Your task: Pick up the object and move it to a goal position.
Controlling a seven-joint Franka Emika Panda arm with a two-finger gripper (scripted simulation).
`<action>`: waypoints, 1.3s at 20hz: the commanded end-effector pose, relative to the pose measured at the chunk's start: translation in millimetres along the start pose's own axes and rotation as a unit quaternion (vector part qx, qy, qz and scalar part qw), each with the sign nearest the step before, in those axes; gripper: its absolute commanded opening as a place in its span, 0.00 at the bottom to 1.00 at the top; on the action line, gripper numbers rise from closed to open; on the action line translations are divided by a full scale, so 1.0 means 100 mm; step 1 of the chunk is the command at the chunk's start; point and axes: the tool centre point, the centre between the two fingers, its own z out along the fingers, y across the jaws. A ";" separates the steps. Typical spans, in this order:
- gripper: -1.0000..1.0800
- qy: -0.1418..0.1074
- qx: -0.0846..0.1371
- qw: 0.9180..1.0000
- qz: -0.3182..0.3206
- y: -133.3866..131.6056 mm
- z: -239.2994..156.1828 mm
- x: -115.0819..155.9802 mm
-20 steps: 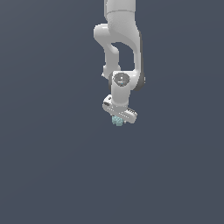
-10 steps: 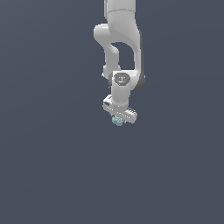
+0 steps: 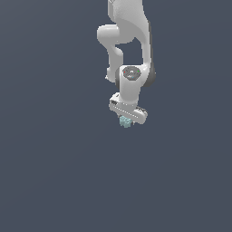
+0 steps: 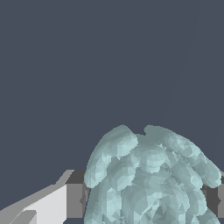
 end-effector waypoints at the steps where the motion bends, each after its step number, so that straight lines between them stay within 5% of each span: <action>1: 0.00 0.000 0.000 1.000 0.000 -0.08 -0.18 -0.02; 26: 0.00 0.001 -0.001 1.000 0.000 -1.11 -2.57 -0.26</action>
